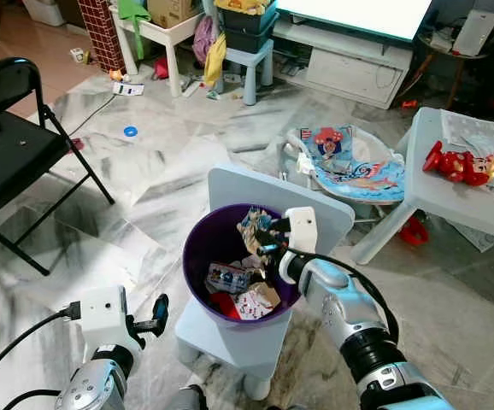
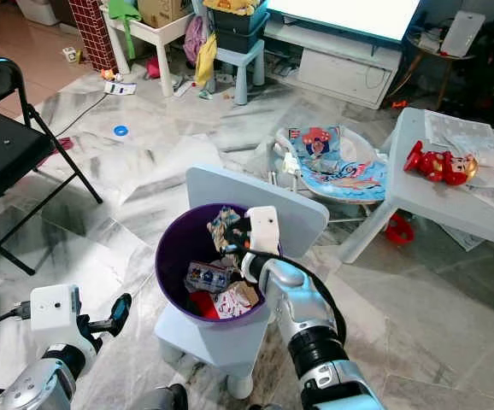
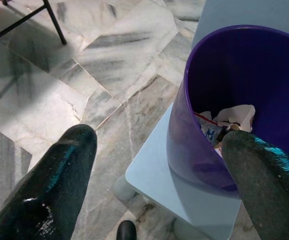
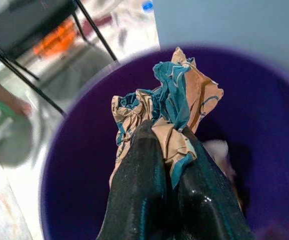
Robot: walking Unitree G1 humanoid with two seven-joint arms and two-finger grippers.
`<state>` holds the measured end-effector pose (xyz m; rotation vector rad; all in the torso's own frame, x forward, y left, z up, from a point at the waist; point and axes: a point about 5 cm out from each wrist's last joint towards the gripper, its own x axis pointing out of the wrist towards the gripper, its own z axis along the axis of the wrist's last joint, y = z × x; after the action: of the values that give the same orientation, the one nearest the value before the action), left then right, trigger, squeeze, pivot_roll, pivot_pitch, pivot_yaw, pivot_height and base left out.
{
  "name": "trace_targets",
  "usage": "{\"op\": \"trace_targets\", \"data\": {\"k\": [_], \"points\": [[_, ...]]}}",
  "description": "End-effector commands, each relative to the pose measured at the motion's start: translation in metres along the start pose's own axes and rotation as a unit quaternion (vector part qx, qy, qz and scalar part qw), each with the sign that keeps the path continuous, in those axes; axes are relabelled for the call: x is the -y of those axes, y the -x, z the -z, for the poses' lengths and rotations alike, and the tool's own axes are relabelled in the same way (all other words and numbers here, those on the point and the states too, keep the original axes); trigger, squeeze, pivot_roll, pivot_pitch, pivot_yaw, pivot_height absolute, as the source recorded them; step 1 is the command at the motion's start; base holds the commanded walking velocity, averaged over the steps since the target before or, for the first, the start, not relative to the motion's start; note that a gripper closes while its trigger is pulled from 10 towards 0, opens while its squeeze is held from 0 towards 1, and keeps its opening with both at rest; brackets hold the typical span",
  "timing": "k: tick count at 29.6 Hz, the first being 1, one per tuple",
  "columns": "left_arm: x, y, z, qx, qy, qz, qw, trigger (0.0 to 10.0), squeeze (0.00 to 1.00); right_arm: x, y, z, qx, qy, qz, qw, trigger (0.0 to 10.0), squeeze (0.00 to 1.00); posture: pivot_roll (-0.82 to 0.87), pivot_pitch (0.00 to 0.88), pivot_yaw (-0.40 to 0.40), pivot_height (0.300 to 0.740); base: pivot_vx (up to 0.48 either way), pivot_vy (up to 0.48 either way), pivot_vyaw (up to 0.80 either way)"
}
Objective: Picking trash to rubbish bin
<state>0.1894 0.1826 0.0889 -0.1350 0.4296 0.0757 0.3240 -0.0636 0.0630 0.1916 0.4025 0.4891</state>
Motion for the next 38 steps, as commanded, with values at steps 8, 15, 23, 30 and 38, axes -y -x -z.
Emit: {"op": "trace_targets", "data": {"k": [8, 15, 23, 30, 38], "points": [[0.010, 0.000, -0.003, -0.006, -0.004, 0.024, 1.000, 10.0, 1.00, -0.002, -0.001, 0.009, -0.012, 0.007, -0.014, 1.000, 10.0, 1.00, 0.21, 0.139, -0.057, 0.740, 0.000, 0.000, 0.00], [0.013, -0.002, -0.001, -0.015, -0.008, 0.031, 0.999, 10.0, 1.00, -0.004, -0.001, 0.013, -0.017, -0.004, -0.029, 0.999, 10.0, 1.00, 0.20, 0.138, -0.056, 0.740, 0.000, 0.000, 0.00], [0.013, -0.003, 0.000, -0.021, -0.014, 0.033, 0.999, 10.0, 1.00, -0.005, -0.001, 0.017, -0.025, -0.009, -0.042, 0.999, 10.0, 1.00, 0.19, 0.136, -0.056, 0.740, 0.000, 0.000, 0.00], [0.016, -0.008, -0.006, -0.001, -0.018, 0.039, 0.999, 10.0, 1.00, -0.005, 0.000, 0.008, 0.010, -0.003, -0.043, 0.999, 10.0, 1.00, 0.18, 0.130, -0.058, 0.740, 0.000, 0.000, 0.00], [0.025, -0.017, -0.032, 0.100, -0.054, 0.069, 0.991, 10.0, 1.00, 0.017, 0.027, -0.044, 0.165, 0.011, -0.004, 0.986, 10.0, 1.00, 0.13, 0.122, -0.046, 0.740, 0.000, 0.000, 0.00]]}}
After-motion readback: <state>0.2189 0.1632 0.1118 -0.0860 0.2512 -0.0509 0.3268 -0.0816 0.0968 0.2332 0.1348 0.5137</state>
